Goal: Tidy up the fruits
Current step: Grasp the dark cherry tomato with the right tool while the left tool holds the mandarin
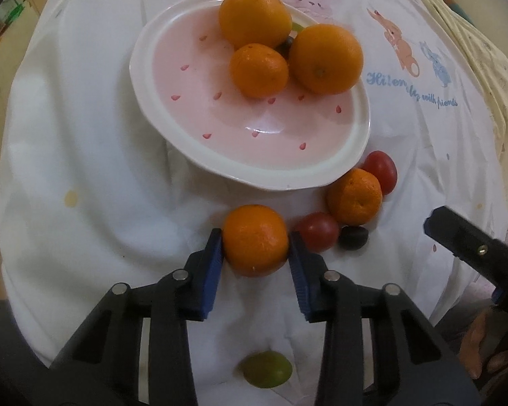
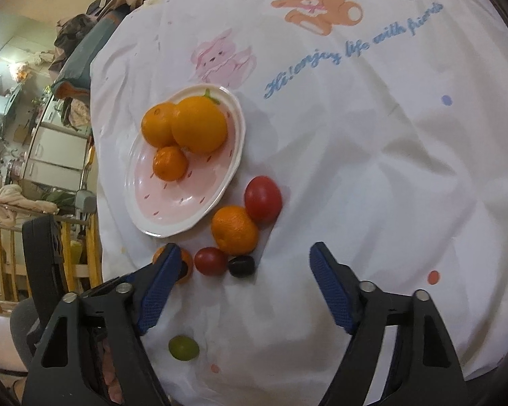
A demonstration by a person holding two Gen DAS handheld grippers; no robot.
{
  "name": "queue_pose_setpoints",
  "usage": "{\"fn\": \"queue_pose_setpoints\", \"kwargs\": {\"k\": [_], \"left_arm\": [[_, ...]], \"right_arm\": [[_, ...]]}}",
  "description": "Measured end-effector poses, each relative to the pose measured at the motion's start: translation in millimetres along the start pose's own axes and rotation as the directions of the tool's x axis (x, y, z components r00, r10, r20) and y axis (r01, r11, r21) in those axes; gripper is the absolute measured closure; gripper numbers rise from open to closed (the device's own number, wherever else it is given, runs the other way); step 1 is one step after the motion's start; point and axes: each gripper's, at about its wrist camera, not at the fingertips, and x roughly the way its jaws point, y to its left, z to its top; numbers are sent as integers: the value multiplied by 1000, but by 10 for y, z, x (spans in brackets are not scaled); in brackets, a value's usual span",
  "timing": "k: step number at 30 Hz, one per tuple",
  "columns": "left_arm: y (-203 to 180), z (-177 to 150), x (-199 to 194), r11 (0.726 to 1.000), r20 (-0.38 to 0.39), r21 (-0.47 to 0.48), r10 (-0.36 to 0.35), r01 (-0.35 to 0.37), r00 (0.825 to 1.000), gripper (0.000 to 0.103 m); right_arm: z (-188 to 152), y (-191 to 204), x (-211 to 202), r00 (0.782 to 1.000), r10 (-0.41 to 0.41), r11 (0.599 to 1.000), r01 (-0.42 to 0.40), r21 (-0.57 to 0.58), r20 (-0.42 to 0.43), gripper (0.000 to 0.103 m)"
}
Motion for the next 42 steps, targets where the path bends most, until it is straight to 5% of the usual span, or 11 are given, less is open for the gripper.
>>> {"fn": "queue_pose_setpoints", "kwargs": {"k": [6, 14, 25, 27, 42], "left_arm": [[70, -19, -140, 1000, 6, 9, 9, -9, 1000, 70], [105, -40, -411, 1000, 68, 28, -10, 8, 998, 70], [151, -45, -514, 999, 92, 8, -39, 39, 995, 70], [156, -44, -509, 1000, 94, 7, -29, 29, 995, 70], [200, -60, -433, 999, 112, 16, 43, -45, 993, 70]], "right_arm": [[-57, 132, 138, 999, -12, 998, 9, -70, -41, 53], [-182, 380, 397, 990, -126, 964, 105, -246, -71, 60], [-355, 650, 719, 939, -345, 818, 299, -491, -2, 69], [-361, 663, 730, 931, -364, 799, 320, -510, 14, 77], [-292, 520, 480, 965, -260, 874, 214, -437, -48, 78]]}}
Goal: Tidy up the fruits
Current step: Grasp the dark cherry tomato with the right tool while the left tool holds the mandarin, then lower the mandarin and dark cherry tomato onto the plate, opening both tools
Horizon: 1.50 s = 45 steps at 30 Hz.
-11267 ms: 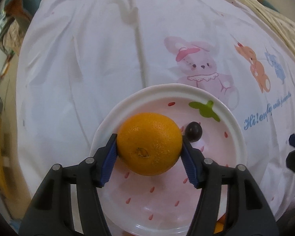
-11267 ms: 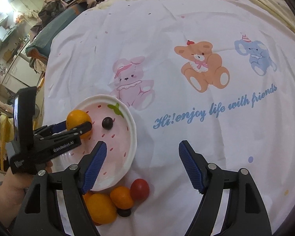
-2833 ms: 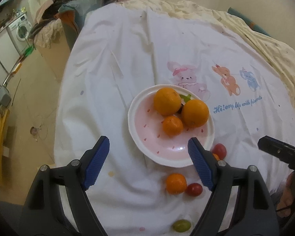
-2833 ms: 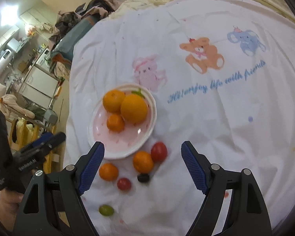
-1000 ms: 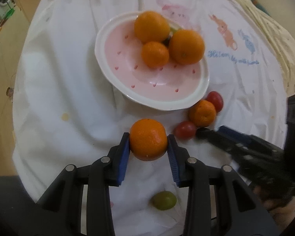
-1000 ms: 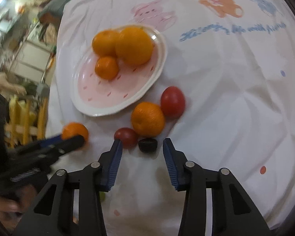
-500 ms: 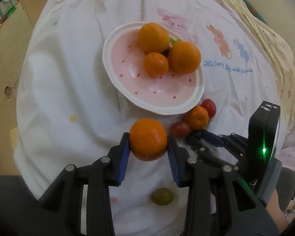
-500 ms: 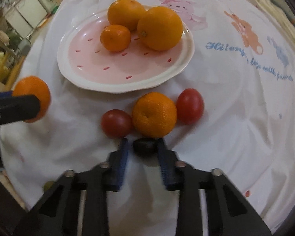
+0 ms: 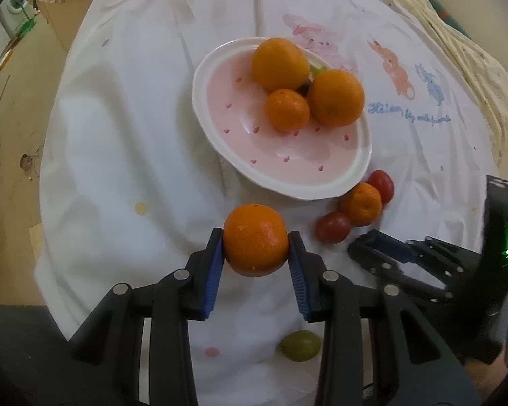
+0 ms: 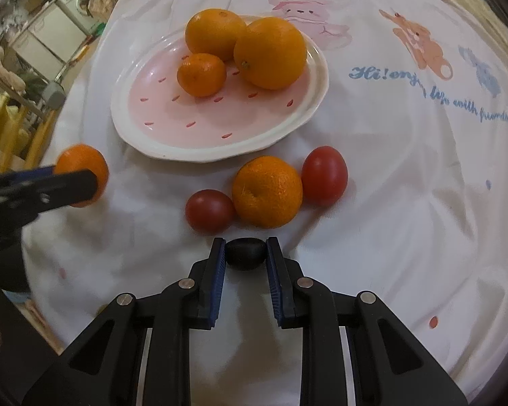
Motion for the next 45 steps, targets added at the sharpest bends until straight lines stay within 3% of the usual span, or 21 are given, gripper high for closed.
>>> {"fn": "queue_pose_setpoints", "kwargs": {"k": [6, 12, 24, 32, 39, 45], "left_arm": [[50, -9, 16, 999, 13, 6, 39, -39, 999, 70], [93, -17, -43, 998, 49, 10, 68, -69, 996, 70], [223, 244, -497, 998, 165, -27, 69, -65, 984, 70], [227, 598, -679, 996, 207, -4, 90, -91, 974, 70], [126, 859, -640, 986, 203, 78, 127, -146, 971, 70], [87, 1027, -485, 987, 177, 74, 131, -146, 975, 70]], "right_arm": [[-16, -107, -153, 997, 76, 994, -78, 72, 23, 78], [-15, -197, -398, 984, 145, 981, -157, 114, 103, 78], [237, -326, -931, 903, 241, 948, -298, 114, 356, 78], [535, -536, -1156, 861, 247, 942, -320, 97, 444, 78], [772, -599, -1246, 828, 262, 941, -333, 58, 496, 78], [998, -603, -1175, 828, 262, 946, -322, 36, 495, 78]]}}
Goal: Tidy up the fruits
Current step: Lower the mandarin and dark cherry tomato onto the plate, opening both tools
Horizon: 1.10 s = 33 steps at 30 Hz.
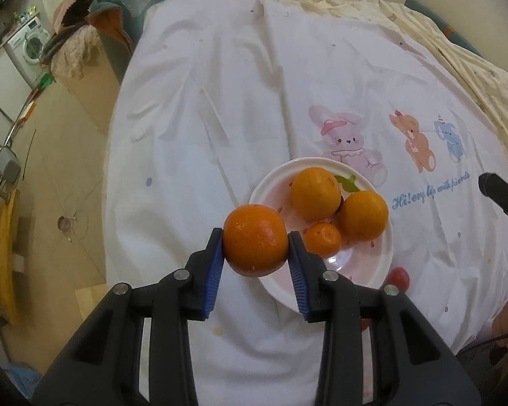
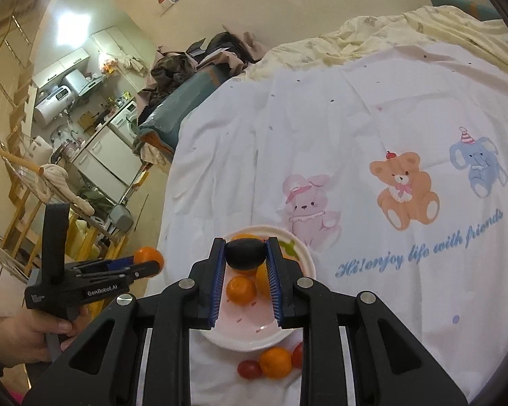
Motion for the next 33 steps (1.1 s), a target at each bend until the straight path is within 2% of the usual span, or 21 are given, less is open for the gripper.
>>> {"fn": "queue_pose_setpoints", "kwargs": {"k": [5, 16, 19, 23, 28, 33], "left_arm": [[-94, 78, 192, 999, -19, 49, 16, -15, 1000, 70], [1, 112, 608, 1000, -73, 7, 13, -13, 997, 70], [26, 110, 667, 1000, -88, -8, -7, 6, 996, 70], [7, 86, 735, 999, -119, -10, -36, 35, 992, 70], [-75, 104, 759, 999, -117, 18, -41, 44, 992, 70], [-180, 93, 861, 998, -131, 46, -27, 33, 991, 70]], "right_arm": [[129, -19, 190, 1000, -7, 1000, 7, -16, -13, 78], [255, -207, 777, 994, -2, 1000, 4, 18, -107, 78], [256, -243, 944, 990, 3, 1000, 1, 28, -139, 78], [202, -266, 1211, 979, 8, 999, -1, 32, -204, 78], [129, -262, 1435, 965, 8, 999, 1, 36, -262, 78], [96, -271, 1572, 951, -50, 999, 50, -9, -305, 77]]}}
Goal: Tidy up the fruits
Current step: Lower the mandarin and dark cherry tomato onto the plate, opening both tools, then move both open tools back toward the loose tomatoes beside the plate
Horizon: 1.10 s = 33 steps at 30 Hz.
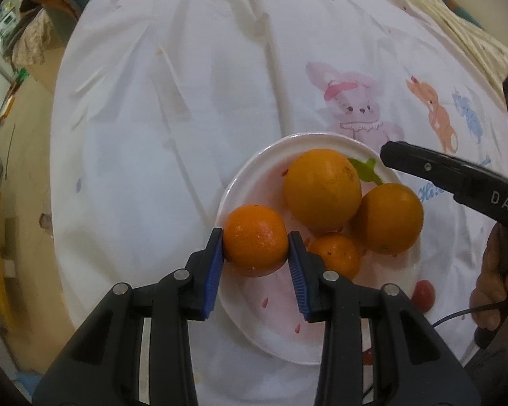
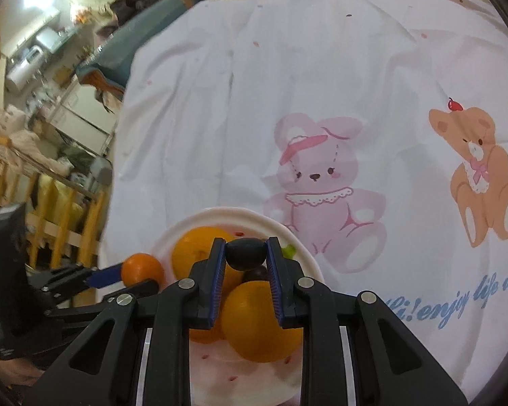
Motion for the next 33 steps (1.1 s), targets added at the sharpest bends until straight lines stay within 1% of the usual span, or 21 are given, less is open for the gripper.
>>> {"fn": "queue_pose_setpoints", "kwargs": {"k": [2, 4, 6, 7, 11, 14, 17, 19, 21, 22, 25, 27, 28, 29, 31, 33], "left_arm": [[-36, -9, 34, 1000, -4, 13, 0, 0, 1000, 70], [-81, -16, 58, 1000, -8, 28, -3, 3, 1000, 70], [-118, -17, 76, 999, -11, 44, 0, 1, 1000, 70], [-128, -13, 88, 999, -14, 50, 2, -1, 1000, 69], [-134, 21, 126, 999, -13, 46, 18, -17, 1000, 69], [-180, 50, 150, 998, -9, 56, 27, -26, 1000, 69], [-207, 69, 161, 997, 0, 63, 37, -37, 999, 69], [-195, 80, 172, 997, 0, 64, 38, -38, 999, 69], [-176, 85, 174, 997, -5, 60, 39, -39, 999, 69], [-169, 90, 181, 997, -10, 58, 43, -42, 999, 68], [-182, 111, 174, 996, -7, 70, 58, -57, 998, 55], [-198, 119, 135, 994, 7, 85, 68, -68, 998, 45], [-204, 123, 119, 994, 12, 88, 68, -69, 998, 34], [-206, 129, 97, 994, 20, 90, 64, -66, 998, 27], [-203, 131, 51, 994, 35, 91, 53, -56, 998, 25], [-172, 122, 6, 994, 44, 96, 52, -56, 998, 25]], "right_arm": [[0, 6, 33, 1000, -16, 1000, 16, -13, -11, 77], [-12, -29, 60, 999, -19, 1000, 19, 1, -28, 76], [-19, -60, 54, 1000, 1, 1000, -1, 7, -21, 75], [-19, -67, 44, 1000, -2, 1000, 2, 4, -19, 75], [-27, -80, 6, 1000, 7, 1000, -7, 1, -9, 75], [-25, -60, -3, 1000, -9, 1000, 9, -9, -13, 75], [-28, -41, -26, 1000, -7, 1000, 7, -12, -16, 74], [-32, -12, -39, 1000, -19, 1000, 18, -25, -15, 68], [-45, 12, -66, 999, -41, 998, 40, -41, -12, 47], [-61, 20, -109, 999, -45, 998, 45, -46, 3, 44], [-85, 34, -205, 997, -63, 997, 65, -47, 31, 44], [-110, 35, -247, 997, -67, 997, 68, -48, 30, 41], [-127, 36, -279, 997, -73, 996, 75, -47, 34, 40], [-147, 41, -317, 996, -76, 996, 78, -48, 40, 37], [-183, 57, -392, 995, -85, 995, 88, -53, 49, 33], [-220, 83, -458, 991, -121, 990, 124, -63, 53, 27]]}}
